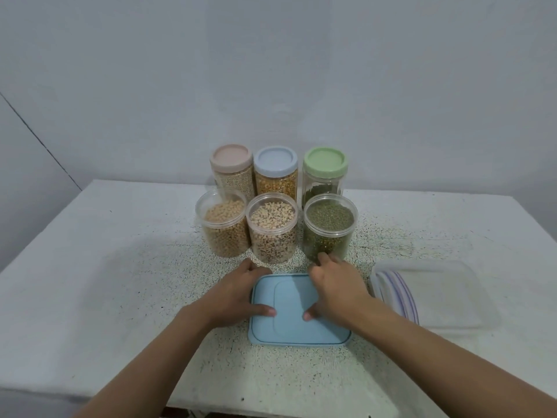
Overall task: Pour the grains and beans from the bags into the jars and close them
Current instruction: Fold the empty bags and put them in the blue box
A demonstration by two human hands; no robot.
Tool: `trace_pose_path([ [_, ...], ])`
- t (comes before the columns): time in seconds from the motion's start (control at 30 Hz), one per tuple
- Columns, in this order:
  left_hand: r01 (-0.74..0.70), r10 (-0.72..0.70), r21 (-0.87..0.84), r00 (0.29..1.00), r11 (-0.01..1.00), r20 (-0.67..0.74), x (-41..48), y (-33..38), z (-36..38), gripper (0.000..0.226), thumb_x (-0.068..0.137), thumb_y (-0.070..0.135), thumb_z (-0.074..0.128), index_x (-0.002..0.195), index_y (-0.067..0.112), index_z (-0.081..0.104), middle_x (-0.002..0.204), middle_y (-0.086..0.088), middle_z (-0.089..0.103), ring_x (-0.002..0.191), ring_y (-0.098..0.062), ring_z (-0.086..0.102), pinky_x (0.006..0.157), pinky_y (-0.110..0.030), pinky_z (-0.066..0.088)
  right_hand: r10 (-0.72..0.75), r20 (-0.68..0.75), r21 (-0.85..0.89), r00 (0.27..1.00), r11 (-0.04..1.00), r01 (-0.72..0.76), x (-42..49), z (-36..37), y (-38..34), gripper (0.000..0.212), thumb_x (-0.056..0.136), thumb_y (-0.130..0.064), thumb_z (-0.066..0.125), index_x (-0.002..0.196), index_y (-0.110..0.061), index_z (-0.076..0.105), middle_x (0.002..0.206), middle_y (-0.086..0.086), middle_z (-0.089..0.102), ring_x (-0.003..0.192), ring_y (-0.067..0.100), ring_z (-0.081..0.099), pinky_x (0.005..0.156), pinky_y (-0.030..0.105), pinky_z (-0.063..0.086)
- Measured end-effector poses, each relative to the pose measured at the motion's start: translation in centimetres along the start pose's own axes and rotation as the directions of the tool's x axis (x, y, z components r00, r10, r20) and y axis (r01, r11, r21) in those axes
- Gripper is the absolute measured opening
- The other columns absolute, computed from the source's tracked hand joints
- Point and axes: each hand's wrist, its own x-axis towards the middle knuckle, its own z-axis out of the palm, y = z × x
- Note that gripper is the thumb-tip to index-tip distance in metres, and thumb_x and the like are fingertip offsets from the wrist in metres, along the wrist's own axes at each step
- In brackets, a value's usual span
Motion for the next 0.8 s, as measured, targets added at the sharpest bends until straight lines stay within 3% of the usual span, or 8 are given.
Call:
trace_pose_path([
  [0.1, -0.043, 0.04, -0.052, 0.998, 0.998, -0.057, -0.8, -0.2, -0.2, 0.068, 0.072, 0.063, 0.081, 0.127, 0.038, 0.049, 0.116, 0.016, 0.047, 0.105, -0.003, 0.05, 0.082, -0.025, 0.047, -0.03, -0.061, 0.035, 0.998, 0.999, 0.032, -0.2, 0.0, 0.2, 0.084, 0.068, -0.064, 0.082, 0.129, -0.013, 0.056, 0.13, 0.007, 0.048, 0.121, 0.025, 0.043, 0.103, 0.038, 0.038],
  [0.17, -0.063, 0.051, -0.156, 0.996, 0.986, -0.077, -1.2, 0.2, -1.0, 0.059, 0.074, 0.054, 0.085, 0.117, 0.038, 0.048, 0.113, 0.019, 0.054, 0.1, 0.001, 0.054, 0.074, -0.021, 0.047, -0.041, -0.106, 0.096, 0.994, 0.994, 0.051, -0.3, -0.1, 0.6, 0.087, 0.065, -0.064, 0.083, 0.132, -0.016, 0.055, 0.128, 0.004, 0.047, 0.117, 0.024, 0.042, 0.1, 0.038, 0.04],
  [0.23, -0.072, 0.059, -0.292, 0.997, 0.954, -0.054, -1.5, 1.0, -2.1, 0.048, 0.082, 0.042, 0.083, 0.114, 0.033, 0.049, 0.108, 0.017, 0.064, 0.096, 0.0, 0.062, 0.071, -0.023, 0.053, -0.028, -0.167, 0.236, 0.986, 0.969, 0.068, -0.5, -0.6, 0.8, 0.072, 0.069, -0.06, 0.083, 0.122, -0.017, 0.059, 0.117, -0.001, 0.047, 0.108, 0.02, 0.044, 0.09, 0.035, 0.042],
  [0.33, -0.123, 0.111, -0.392, 0.992, 0.912, -0.053, -2.0, 2.5, -3.2, 0.025, 0.095, 0.036, 0.071, 0.112, 0.028, 0.055, 0.106, 0.014, 0.066, 0.098, -0.009, 0.066, 0.076, -0.038, 0.06, -0.008, -0.197, 0.454, 0.98, 0.886, 0.099, -0.9, -2.3, 1.3, 0.036, 0.085, -0.044, 0.078, 0.094, -0.013, 0.062, 0.096, -0.002, 0.057, 0.089, 0.021, 0.054, 0.073, 0.03, 0.041],
  [0.47, -0.183, 0.153, -0.495, 0.983, 0.849, -0.101, -2.3, 5.6, -5.4, 0.023, 0.098, 0.03, 0.067, 0.117, 0.02, 0.057, 0.11, 0.004, 0.064, 0.103, -0.019, 0.065, 0.081, -0.049, 0.06, 0.006, -0.289, 0.571, 0.957, 0.804, 0.167, -2.2, -5.4, 3.0, 0.023, 0.089, -0.037, 0.075, 0.079, -0.02, 0.063, 0.078, -0.006, 0.065, 0.077, 0.012, 0.059, 0.064, 0.026, 0.041],
  [0.6, -0.255, 0.199, -0.509, 0.966, 0.822, -0.164, -1.7, 9.3, -7.9, 0.023, 0.101, 0.026, 0.06, 0.122, 0.017, 0.055, 0.113, 0.002, 0.061, 0.107, -0.023, 0.063, 0.081, -0.054, 0.059, 0.053, -0.453, 0.612, 0.89, 0.744, 0.268, -3.5, -7.5, 5.6, 0.02, 0.086, -0.036, 0.079, 0.079, -0.019, 0.07, 0.078, -0.007, 0.07, 0.077, 0.012, 0.062, 0.069, 0.03, 0.047],
  [0.67, -0.298, 0.224, -0.48, 0.953, 0.825, -0.206, -1.1, 10.9, -8.3, 0.023, 0.103, 0.026, 0.056, 0.125, 0.02, 0.057, 0.115, 0.006, 0.061, 0.109, -0.021, 0.061, 0.084, -0.052, 0.059, 0.045, -0.531, 0.593, 0.846, 0.733, 0.334, -4.4, -8.2, 7.1, 0.017, 0.086, -0.033, 0.08, 0.079, -0.021, 0.071, 0.077, -0.01, 0.07, 0.077, 0.008, 0.061, 0.069, 0.025, 0.045],
  [0.8, -0.364, 0.281, -0.426, 0.928, 0.828, -0.246, -0.2, 14.5, -7.2, 0.019, 0.104, 0.024, 0.055, 0.119, 0.027, 0.066, 0.109, 0.011, 0.064, 0.102, -0.017, 0.061, 0.078, -0.029, 0.056, -0.062, -0.646, 0.465, 0.761, 0.758, 0.457, -6.5, -8.6, 11.3, 0.013, 0.084, -0.027, 0.078, 0.078, -0.022, 0.067, 0.075, -0.012, 0.065, 0.075, 0.008, 0.059, 0.065, 0.02, 0.041],
])
